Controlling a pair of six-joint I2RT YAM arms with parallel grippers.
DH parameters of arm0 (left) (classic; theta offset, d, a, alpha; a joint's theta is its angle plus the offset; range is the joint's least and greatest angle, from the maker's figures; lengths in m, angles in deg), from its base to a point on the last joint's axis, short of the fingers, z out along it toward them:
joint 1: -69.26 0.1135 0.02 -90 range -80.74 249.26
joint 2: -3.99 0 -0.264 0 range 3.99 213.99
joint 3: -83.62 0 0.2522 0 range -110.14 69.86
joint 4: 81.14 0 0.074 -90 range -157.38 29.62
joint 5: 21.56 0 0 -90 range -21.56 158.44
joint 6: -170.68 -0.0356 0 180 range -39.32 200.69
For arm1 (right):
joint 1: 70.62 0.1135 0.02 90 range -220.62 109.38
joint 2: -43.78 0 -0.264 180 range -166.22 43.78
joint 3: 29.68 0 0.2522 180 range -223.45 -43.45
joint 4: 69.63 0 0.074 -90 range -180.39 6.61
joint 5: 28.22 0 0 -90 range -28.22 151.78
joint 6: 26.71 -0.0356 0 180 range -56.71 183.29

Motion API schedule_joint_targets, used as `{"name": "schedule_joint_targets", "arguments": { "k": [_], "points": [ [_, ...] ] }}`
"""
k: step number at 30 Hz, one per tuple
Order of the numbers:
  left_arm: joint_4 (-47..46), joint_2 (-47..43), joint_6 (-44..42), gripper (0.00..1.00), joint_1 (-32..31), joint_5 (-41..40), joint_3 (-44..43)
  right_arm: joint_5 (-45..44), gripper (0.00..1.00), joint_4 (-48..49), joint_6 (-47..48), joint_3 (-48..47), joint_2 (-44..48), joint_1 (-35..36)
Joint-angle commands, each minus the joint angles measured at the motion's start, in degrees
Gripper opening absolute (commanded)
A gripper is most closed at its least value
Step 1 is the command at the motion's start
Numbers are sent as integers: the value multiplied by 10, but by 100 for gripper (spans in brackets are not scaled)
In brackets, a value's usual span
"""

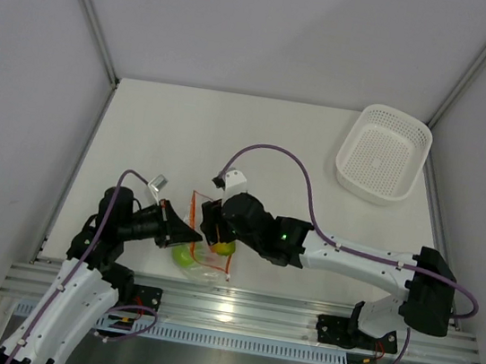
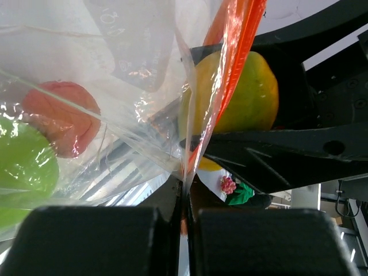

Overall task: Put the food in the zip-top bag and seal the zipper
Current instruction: Place the fake fruit in the zipper food storage bag.

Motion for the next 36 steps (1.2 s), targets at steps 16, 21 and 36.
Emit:
{"name": "schedule_joint_targets", "arguments": {
  "k": [16, 21, 36],
  "points": [
    [-13, 16, 2, 1, -2, 3, -15, 15, 99, -2, 19, -56, -14, -2],
    [-14, 16, 2, 1, -2, 4, -15, -8, 99, -42, 12, -72, 7, -2],
    [-20, 35, -5, 1, -3, 6, -23, 33, 85, -70, -2, 90, 143, 21]
  ]
}}
